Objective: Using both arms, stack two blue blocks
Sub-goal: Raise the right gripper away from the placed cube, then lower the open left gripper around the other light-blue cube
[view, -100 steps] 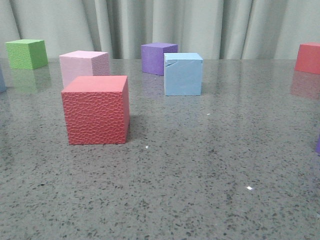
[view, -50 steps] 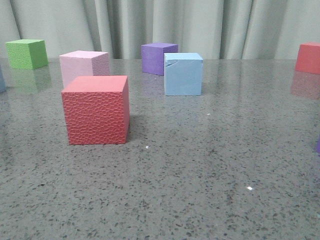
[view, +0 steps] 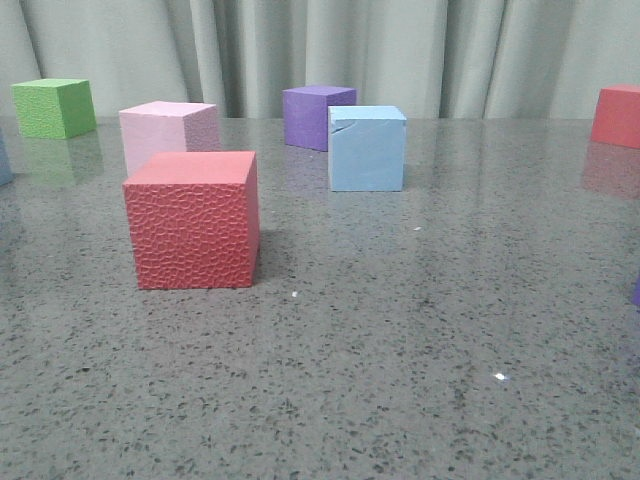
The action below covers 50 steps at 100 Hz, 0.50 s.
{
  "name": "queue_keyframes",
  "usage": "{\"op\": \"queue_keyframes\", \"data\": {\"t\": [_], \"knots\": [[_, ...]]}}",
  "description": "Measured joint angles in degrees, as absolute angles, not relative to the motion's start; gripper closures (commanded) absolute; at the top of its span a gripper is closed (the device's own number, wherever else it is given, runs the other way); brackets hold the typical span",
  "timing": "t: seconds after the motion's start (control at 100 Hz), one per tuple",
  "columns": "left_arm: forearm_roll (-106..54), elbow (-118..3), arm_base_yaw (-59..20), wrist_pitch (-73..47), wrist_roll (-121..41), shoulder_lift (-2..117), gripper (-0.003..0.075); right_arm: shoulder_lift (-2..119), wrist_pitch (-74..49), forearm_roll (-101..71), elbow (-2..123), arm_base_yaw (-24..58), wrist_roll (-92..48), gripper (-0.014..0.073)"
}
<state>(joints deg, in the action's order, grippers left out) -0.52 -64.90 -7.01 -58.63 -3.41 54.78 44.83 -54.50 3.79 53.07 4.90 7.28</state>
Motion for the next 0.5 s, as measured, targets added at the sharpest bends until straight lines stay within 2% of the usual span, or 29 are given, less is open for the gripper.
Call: {"op": "queue_keyframes", "data": {"t": [0.5], "knots": [[2.7,-77.6,-6.9,-58.5,-3.4,76.1,0.0058,44.8,-54.5,3.8,53.1,4.9,7.3,-0.0041]]}}
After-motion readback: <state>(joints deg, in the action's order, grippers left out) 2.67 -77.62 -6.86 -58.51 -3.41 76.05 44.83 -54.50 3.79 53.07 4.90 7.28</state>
